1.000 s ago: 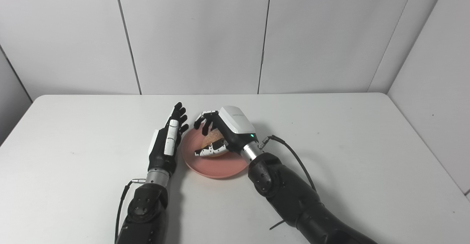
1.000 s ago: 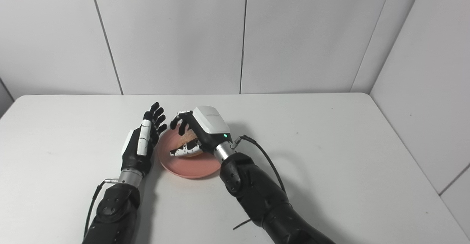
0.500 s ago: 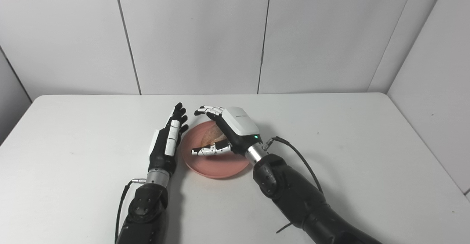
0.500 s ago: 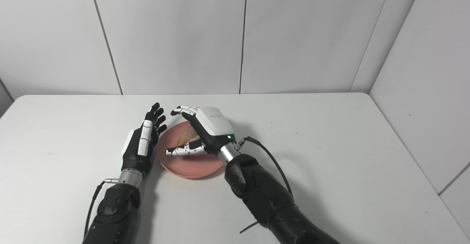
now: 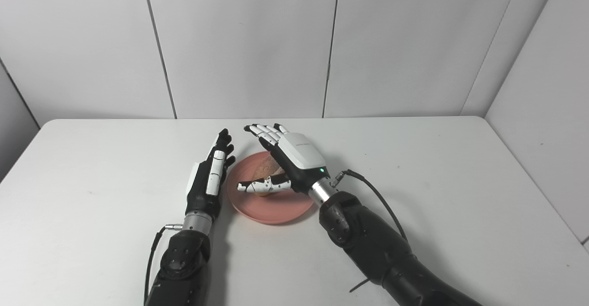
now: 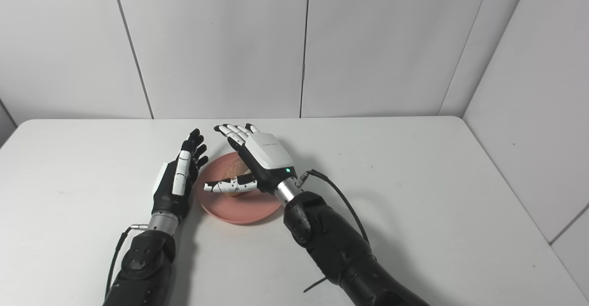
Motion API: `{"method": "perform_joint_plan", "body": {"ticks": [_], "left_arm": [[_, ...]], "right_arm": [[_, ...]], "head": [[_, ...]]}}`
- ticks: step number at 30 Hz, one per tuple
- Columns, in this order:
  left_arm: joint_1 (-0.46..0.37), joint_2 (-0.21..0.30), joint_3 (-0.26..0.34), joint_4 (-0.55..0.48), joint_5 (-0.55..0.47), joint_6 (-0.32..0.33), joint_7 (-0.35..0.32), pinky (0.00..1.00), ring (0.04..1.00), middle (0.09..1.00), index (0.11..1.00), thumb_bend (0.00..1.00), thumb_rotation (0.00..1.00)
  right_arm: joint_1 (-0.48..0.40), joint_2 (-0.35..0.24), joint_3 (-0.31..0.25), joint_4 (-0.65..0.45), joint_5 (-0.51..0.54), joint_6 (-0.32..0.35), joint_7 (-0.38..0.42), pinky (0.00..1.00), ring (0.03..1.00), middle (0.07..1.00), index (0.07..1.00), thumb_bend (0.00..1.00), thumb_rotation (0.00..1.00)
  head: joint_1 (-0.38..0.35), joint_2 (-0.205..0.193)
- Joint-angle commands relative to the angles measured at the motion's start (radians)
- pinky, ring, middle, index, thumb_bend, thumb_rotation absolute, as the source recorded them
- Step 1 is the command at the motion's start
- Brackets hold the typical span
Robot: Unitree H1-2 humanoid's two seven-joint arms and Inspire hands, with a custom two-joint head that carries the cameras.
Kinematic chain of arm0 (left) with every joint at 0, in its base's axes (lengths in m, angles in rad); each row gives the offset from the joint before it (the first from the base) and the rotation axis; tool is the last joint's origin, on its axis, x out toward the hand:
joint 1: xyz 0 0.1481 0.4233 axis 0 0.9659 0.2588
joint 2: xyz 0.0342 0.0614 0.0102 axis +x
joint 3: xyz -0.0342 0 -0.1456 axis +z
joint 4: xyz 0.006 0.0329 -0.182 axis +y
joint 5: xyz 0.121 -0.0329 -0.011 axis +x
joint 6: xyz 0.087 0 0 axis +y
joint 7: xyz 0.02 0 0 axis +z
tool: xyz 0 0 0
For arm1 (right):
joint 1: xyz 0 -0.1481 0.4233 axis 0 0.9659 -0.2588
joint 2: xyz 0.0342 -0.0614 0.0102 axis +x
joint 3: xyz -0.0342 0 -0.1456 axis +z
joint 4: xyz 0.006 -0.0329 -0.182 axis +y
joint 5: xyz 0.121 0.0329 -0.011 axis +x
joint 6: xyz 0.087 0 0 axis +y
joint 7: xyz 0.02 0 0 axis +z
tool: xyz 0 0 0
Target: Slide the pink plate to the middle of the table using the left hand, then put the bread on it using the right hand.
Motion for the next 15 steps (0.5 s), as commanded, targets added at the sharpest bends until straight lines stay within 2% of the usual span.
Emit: {"method": "perform_joint_plan", "body": {"ticks": [1,5,8,15], "left_arm": [[-0.027,-0.004,0.003,-0.016,-0.014,-0.013,-0.007,0.94,0.974,0.976,0.956,0.69,1.0],[-0.025,-0.008,0.003,-0.026,-0.01,-0.007,0.002,0.93,0.965,0.967,0.947,0.69,1.0],[-0.024,-0.007,0.002,-0.028,-0.009,-0.006,0.001,0.94,0.971,0.977,0.949,0.69,1.0],[-0.026,-0.008,0.006,-0.027,-0.024,-0.001,-0.009,0.95,0.976,0.974,0.949,0.7,1.0]], "right_arm": [[-0.022,-0.009,-0.018,-0.036,0.01,-0.043,-0.042,1.0,0.964,0.966,0.955,0.61,0.77],[-0.009,-0.006,-0.044,-0.048,0.025,-0.068,-0.083,0.99,0.964,0.97,0.96,0.6,0.75],[0.007,-0.007,-0.076,-0.072,0.058,-0.085,-0.091,1.0,0.982,0.995,0.996,0.6,0.76],[0.046,0.004,-0.17,-0.12,0.153,-0.098,-0.099,0.98,0.983,1.0,1.0,0.64,0.86]], "head": [[0.001,-0.001],[0.001,-0.001],[0.002,-0.001],[0.002,-0.005]]}}
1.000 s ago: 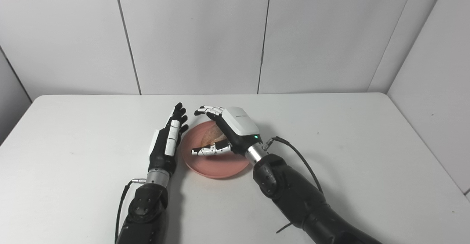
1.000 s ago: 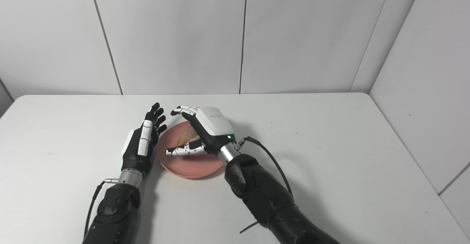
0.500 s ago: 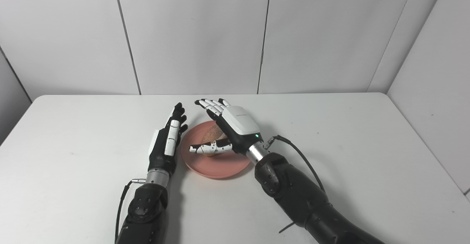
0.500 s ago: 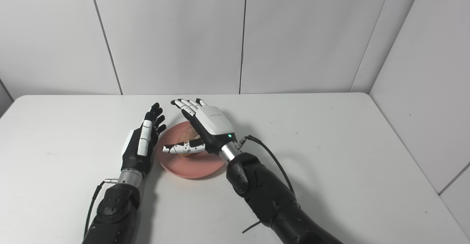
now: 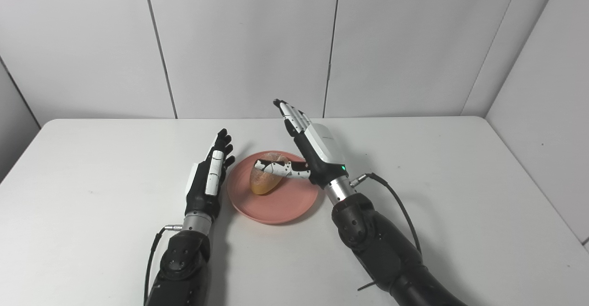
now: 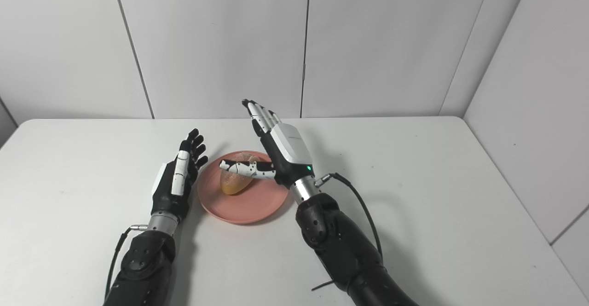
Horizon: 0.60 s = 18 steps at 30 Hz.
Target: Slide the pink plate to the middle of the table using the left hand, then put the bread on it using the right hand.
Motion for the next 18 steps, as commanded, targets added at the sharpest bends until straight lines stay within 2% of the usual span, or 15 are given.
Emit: {"method": "perform_joint_plan", "body": {"ticks": [1,8,12,18], "left_arm": [[-0.029,-0.004,0.0,-0.02,-0.011,-0.004,-0.008,0.95,0.975,0.974,0.949,0.7,1.0],[-0.023,-0.001,-0.001,-0.024,0.0,-0.003,-0.001,0.94,0.973,0.974,0.95,0.71,1.0],[-0.016,0.002,-0.002,-0.031,0.002,-0.002,-0.002,0.95,0.977,0.975,0.948,0.7,1.0],[-0.007,0.006,-0.005,-0.045,0.009,0.004,0.0,0.95,0.978,0.977,0.95,0.7,1.0]], "right_arm": [[-0.008,0.006,-0.04,-0.058,0.056,-0.028,-0.01,0.97,0.981,1.0,1.0,0.64,0.86],[0.062,0.04,-0.152,-0.174,0.283,0.046,0.119,0.93,1.0,1.0,1.0,0.64,0.91],[0.081,0.048,-0.185,-0.193,0.321,0.073,0.136,0.99,1.0,1.0,1.0,0.62,0.98],[0.104,0.064,-0.22,-0.198,0.365,0.112,0.148,1.0,1.0,1.0,1.0,0.61,1.0]], "head": [[0.001,0.001],[0.003,0.002],[0.002,0.002],[0.0,-0.001]]}}
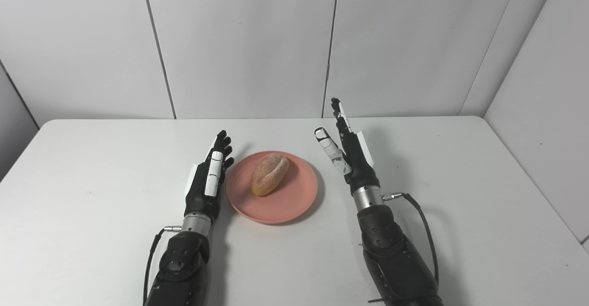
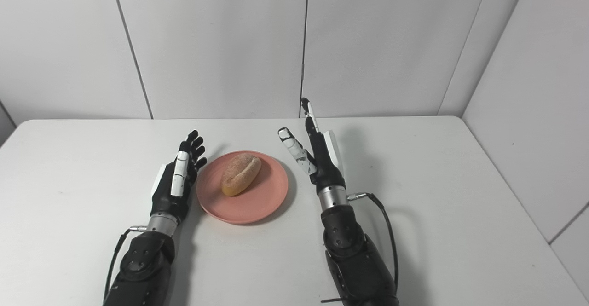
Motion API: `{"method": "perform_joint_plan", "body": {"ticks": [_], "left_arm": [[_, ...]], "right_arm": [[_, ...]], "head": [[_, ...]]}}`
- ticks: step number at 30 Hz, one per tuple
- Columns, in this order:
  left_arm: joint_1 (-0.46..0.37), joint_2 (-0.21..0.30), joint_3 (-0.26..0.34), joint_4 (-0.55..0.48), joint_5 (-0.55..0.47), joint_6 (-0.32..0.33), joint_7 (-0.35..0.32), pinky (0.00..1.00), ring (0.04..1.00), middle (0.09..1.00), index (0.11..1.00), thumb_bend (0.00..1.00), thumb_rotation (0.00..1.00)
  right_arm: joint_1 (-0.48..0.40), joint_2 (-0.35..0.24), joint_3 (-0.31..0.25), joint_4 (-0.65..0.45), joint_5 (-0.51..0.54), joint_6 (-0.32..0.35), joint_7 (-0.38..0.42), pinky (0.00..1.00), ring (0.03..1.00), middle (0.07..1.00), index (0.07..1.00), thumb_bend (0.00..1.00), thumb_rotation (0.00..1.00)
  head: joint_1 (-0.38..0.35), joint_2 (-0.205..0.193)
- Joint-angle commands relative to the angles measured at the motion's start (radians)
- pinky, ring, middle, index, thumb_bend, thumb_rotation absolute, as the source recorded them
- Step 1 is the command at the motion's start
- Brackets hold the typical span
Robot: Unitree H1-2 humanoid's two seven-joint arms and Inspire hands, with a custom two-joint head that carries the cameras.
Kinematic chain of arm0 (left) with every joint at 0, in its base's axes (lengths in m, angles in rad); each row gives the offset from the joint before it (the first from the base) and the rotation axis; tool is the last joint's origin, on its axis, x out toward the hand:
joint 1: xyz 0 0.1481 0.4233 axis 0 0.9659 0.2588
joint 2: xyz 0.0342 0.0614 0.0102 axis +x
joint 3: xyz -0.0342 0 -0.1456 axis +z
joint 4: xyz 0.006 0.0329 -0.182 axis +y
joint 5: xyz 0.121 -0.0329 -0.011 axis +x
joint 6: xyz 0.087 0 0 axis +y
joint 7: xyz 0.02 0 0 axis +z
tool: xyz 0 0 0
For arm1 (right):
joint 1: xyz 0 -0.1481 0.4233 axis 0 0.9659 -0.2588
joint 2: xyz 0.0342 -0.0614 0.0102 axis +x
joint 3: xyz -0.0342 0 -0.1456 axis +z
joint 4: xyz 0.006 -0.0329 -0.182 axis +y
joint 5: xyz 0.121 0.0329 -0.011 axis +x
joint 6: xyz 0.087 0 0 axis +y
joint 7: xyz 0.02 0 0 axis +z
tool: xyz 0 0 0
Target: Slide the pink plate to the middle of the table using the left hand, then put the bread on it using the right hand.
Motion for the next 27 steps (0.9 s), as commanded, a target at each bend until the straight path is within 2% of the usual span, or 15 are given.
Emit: {"method": "perform_joint_plan", "body": {"ticks": [1,8,17,27], "left_arm": [[-0.014,0.004,-0.003,-0.034,0.005,-0.012,-0.001,0.95,0.98,0.978,0.952,0.7,1.0],[-0.003,0.001,-0.002,-0.054,-0.001,-0.001,-0.003,0.96,0.985,0.982,0.958,0.7,1.0],[-0.001,0.0,0.003,-0.061,-0.003,0.004,0.002,0.96,0.985,0.984,0.963,0.71,1.0],[-0.001,-0.001,0.004,-0.072,-0.003,0.016,0.003,0.97,0.988,0.988,0.962,0.71,1.0]], "right_arm": [[-0.019,0.007,-0.006,-0.033,0.012,0.003,0.008,1.0,1.0,1.0,1.0,0.61,1.0],[0.007,0.016,-0.01,0.007,0.037,-0.027,0.015,1.0,1.0,1.0,1.0,0.57,1.0],[0.017,0.02,-0.007,0.047,0.051,-0.05,0.025,1.0,1.0,1.0,1.0,0.59,0.99],[0.053,0.04,0.006,0.015,0.04,-0.03,0.03,1.0,1.0,1.0,1.0,0.61,1.0]], "head": [[0.001,0.001],[0.004,0.001],[0.007,0.001],[0.008,0.006]]}}
